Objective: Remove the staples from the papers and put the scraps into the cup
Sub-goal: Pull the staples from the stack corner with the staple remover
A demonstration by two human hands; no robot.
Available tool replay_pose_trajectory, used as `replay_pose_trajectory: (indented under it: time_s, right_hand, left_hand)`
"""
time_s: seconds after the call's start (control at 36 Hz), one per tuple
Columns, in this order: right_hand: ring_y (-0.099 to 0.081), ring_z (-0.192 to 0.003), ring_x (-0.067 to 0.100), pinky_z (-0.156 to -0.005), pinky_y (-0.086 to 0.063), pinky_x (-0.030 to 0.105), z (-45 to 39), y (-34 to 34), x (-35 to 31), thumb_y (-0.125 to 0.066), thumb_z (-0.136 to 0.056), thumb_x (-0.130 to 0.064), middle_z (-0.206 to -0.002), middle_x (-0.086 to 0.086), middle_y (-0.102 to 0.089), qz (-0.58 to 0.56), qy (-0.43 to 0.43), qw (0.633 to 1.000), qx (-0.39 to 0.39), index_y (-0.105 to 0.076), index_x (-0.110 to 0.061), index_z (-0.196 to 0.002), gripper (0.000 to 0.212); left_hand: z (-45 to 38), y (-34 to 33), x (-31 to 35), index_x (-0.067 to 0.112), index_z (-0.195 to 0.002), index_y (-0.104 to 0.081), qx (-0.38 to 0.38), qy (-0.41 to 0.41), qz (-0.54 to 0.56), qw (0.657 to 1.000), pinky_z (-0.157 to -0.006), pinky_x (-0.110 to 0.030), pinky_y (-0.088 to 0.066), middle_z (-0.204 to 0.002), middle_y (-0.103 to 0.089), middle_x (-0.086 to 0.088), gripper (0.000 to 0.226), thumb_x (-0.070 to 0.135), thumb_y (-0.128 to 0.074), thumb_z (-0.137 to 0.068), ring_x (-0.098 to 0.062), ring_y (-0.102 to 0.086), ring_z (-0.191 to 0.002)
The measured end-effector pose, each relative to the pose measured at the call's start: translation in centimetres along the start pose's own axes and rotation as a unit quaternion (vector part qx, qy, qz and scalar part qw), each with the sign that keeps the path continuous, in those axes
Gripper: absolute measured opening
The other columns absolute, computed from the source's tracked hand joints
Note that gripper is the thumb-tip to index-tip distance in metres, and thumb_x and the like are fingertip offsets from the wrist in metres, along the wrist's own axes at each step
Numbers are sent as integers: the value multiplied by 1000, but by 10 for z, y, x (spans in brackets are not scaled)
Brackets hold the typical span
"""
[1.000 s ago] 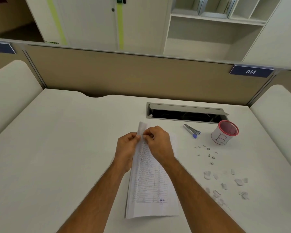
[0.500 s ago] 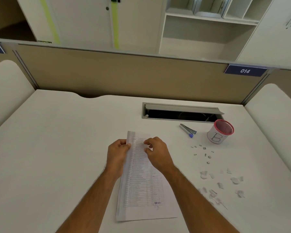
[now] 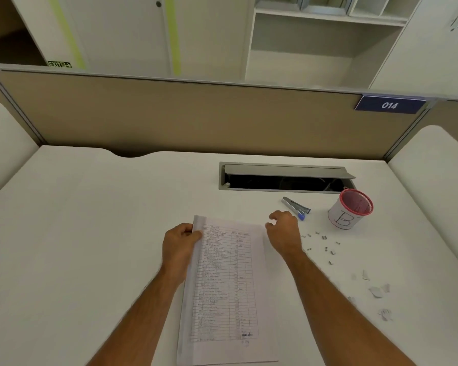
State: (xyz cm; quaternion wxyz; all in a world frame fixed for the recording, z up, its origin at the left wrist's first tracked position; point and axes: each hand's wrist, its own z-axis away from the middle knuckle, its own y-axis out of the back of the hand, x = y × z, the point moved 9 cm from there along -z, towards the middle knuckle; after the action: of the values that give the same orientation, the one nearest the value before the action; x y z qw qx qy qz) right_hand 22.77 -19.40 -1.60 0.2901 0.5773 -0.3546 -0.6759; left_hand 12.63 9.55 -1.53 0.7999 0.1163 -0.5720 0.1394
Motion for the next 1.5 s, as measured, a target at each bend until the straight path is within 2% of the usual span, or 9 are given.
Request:
replay_pose_trajectory:
  time_s: [0.33,0.75,0.83,0.94,1.03,1.14,1.25,1.33,1.5]
  right_hand:
    - [-45,-125,34,-101,-41,47,-45,36,22,-56,-85,-1,-133,16,-54,154,9,982,105,-55,-1,-129,45]
    - [-56,-101,34,-85,-48,42,-73,8,17,-54,-97,-13,-111,17,-64,228,45,971,52,-65,-4,-119,26]
    - [-54,-104,35,-87,-48,43,-65,5,8,-52,-97,-7,-112,20,-63,175,50,982,44,-64,-1,-121,28]
    - [-58,-93,31,-77,-51,42,-43,13,-22,-47,-104,-19,-101,16,-63,-54,40,997,44,-63,-6,-110,22]
    - [-67,-86,25,-74,-59,37,-10,5,-55,-46,-105,-29,-94,11,-66,-271,2,962,-32,-61,-11,-104,24]
    - [-71,-77,25,-72,-62,37,44,-11,-104,-45,-106,-25,-83,11,-70,-425,-10,892,-152,-63,-10,-102,24]
    - [-68,-84,29,-86,-59,44,84,-25,-132,-47,-105,-27,-92,17,-71,-469,-29,852,-233,-68,-5,-108,31]
    - [-70,-94,31,-90,-59,39,102,-25,-143,-47,-105,-29,-103,13,-73,-460,-19,851,-252,-70,-12,-113,30]
    - [-69,-96,8,-67,-55,15,121,-13,-152,-69,-88,-48,-104,-18,-70,-384,46,893,-232,-62,-42,-113,26]
  left_hand:
    - [-24,3,2,14,-79,-76,-37,3,-52,998,-69,-31,-59,-83,-77,-7,7,11,-76,-86,-23,-73,-78]
    - [-37,-6,22,6,-85,-70,-34,-48,-145,988,-70,-34,-55,-83,-73,-15,12,16,-77,-86,-18,-64,-72]
    - [-34,-6,25,7,-84,-70,-32,-49,-152,987,-70,-34,-55,-83,-73,-15,12,17,-77,-86,-18,-63,-71]
    - [-28,-5,31,5,-84,-68,-35,-48,-145,988,-67,-40,-62,-83,-73,-13,15,17,-76,-88,-23,-69,-73]
    - [-22,0,38,3,-77,-62,-22,-44,-135,990,-59,-30,-61,-80,-73,-11,22,17,-73,-90,-24,-74,-74]
    - [-15,3,52,12,-63,-56,-14,-48,-110,993,-58,-30,-59,-72,-70,-6,29,15,-67,-90,-20,-73,-68]
    - [-6,0,72,23,-52,-60,-17,-63,-58,996,-56,-29,-57,-66,-68,-1,40,11,-62,-90,-16,-70,-61]
    - [4,0,84,17,-66,-74,-33,-75,-26,996,-58,-32,-58,-74,-74,-8,28,8,-59,-89,-22,-72,-66]
    - [18,1,90,16,-104,-78,-41,-92,-11,995,-67,-34,-62,-104,-77,-2,28,7,-53,-94,-22,-75,-88]
